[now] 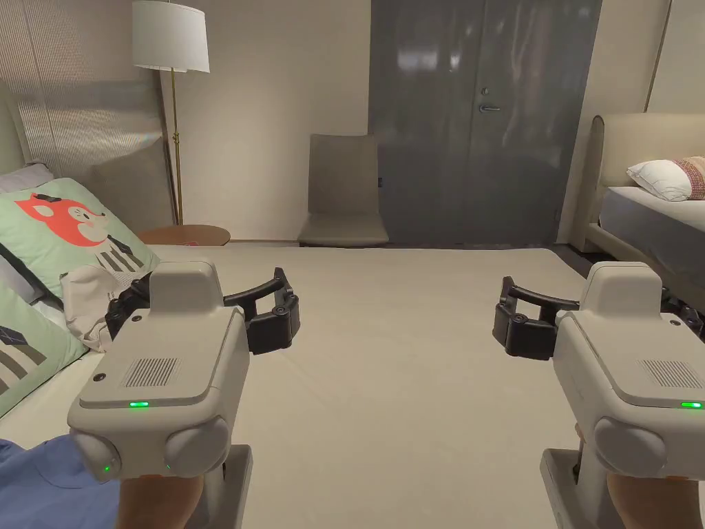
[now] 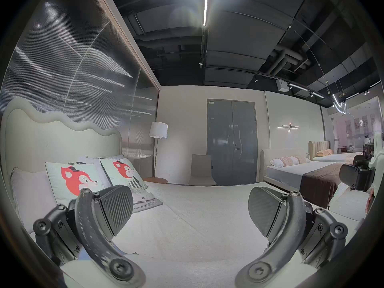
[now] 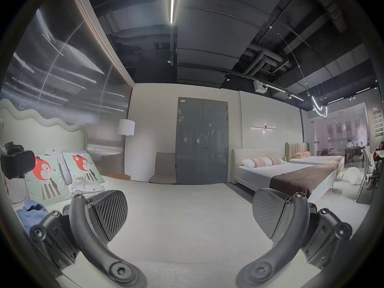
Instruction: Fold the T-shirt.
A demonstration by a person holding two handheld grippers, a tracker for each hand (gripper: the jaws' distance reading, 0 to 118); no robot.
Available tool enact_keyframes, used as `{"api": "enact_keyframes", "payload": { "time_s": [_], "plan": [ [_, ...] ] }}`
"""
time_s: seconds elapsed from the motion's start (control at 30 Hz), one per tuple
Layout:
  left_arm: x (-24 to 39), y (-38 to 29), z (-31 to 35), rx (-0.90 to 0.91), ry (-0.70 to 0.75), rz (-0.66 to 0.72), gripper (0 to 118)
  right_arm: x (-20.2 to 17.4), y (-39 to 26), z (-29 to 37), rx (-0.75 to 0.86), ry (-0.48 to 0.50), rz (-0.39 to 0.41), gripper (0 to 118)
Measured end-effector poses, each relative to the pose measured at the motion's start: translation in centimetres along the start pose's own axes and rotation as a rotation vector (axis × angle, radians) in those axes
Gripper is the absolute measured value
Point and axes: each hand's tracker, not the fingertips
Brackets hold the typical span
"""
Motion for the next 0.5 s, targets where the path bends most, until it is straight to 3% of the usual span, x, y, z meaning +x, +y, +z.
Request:
{"api": "enact_keyframes", "payload": {
  "time_s": [0.5],
  "plan": [
    [0.04, -0.03, 0.15, -0.003, -0.002, -0.006, 111, -0.08, -0.11, 0.08, -0.001, -0.002, 0.004, 118]
  ]
}}
